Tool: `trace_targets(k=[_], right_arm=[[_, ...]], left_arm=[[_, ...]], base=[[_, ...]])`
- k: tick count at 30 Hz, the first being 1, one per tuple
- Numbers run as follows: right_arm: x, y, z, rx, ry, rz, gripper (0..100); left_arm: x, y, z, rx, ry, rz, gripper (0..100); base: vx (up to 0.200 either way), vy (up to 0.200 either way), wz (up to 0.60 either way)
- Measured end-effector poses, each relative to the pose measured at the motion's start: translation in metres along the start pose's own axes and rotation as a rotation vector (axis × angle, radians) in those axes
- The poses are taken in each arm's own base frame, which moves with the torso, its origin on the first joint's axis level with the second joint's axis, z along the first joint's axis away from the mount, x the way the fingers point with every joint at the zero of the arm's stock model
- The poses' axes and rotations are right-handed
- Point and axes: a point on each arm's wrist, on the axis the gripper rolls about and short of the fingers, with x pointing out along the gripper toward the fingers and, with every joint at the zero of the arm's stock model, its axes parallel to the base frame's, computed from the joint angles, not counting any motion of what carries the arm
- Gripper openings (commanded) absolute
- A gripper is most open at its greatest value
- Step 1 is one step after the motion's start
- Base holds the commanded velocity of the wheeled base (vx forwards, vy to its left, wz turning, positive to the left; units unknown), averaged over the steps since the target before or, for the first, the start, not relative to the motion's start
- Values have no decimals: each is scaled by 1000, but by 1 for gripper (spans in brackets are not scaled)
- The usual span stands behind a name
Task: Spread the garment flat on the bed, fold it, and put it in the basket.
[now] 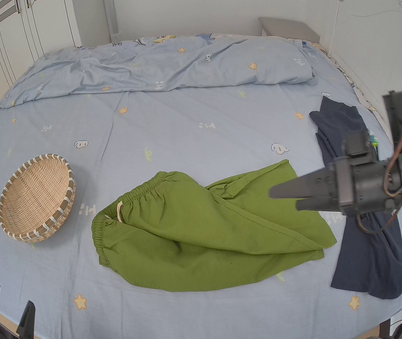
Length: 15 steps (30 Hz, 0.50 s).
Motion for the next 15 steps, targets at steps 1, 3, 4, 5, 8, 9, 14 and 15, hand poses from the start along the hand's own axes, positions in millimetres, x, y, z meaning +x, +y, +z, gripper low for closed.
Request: trace_targets(k=[1, 3, 4, 5, 8, 9, 14, 15], right_arm=[[-11, -5, -4, 11, -13, -3, 100], [-31, -12, -13, 29, -43, -10, 100], [-37, -14, -17, 32, -53, -10, 100], [-44, -15, -21, 34, -64, -8, 100], [-58, -17, -31, 35, -88, -1, 100], [-62, -18, -33, 33, -97, 2, 100], [-72, -23, -43, 19, -135, -4, 100], [-73, -25, -44, 11, -142, -10, 100]], left_arm=[[-1, 0, 4, -11, -13, -5, 100], [-4, 0, 15, -47, -39, -25, 100], [-7, 0, 23, -63, -52, -39, 100], [-9, 0, 32, -80, -65, -67, 100], [-12, -1, 59, -128, -74, -159, 100], [-11, -1, 68, -150, -65, -187, 100], [12, -2, 94, -303, 52, -286, 100], [19, -3, 97, -332, 82, -300, 100]], base=[[0, 0, 0], [0, 0, 0], [0, 0, 0], [0, 0, 0], [0, 0, 0], [0, 0, 0], [0, 0, 0], [0, 0, 0]])
